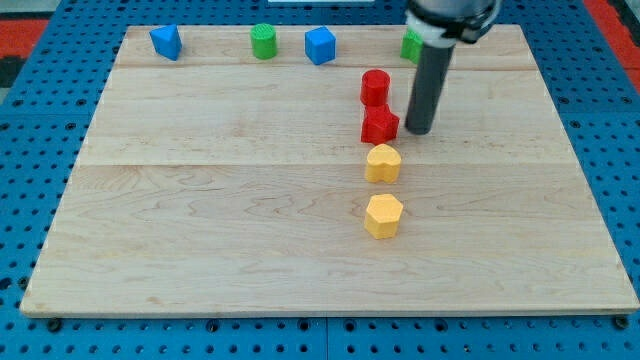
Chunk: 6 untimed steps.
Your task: Place yellow hexagon to the bottom of yellow heart
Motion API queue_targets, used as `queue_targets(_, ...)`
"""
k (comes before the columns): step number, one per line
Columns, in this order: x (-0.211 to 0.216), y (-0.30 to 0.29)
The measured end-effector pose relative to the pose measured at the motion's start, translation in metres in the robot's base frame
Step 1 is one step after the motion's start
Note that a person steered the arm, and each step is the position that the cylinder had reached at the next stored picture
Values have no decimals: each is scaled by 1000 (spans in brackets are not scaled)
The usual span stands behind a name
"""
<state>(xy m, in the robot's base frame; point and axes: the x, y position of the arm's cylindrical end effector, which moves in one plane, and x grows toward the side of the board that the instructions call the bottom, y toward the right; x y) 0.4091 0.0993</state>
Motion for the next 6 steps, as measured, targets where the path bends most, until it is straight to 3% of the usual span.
queue_targets(1, 32, -66)
queue_targets(2, 40, -10)
queue_targets(3, 92, -38)
queue_targets(4, 96, -84)
queue_targets(5, 81, -94)
queue_targets(6, 80, -63)
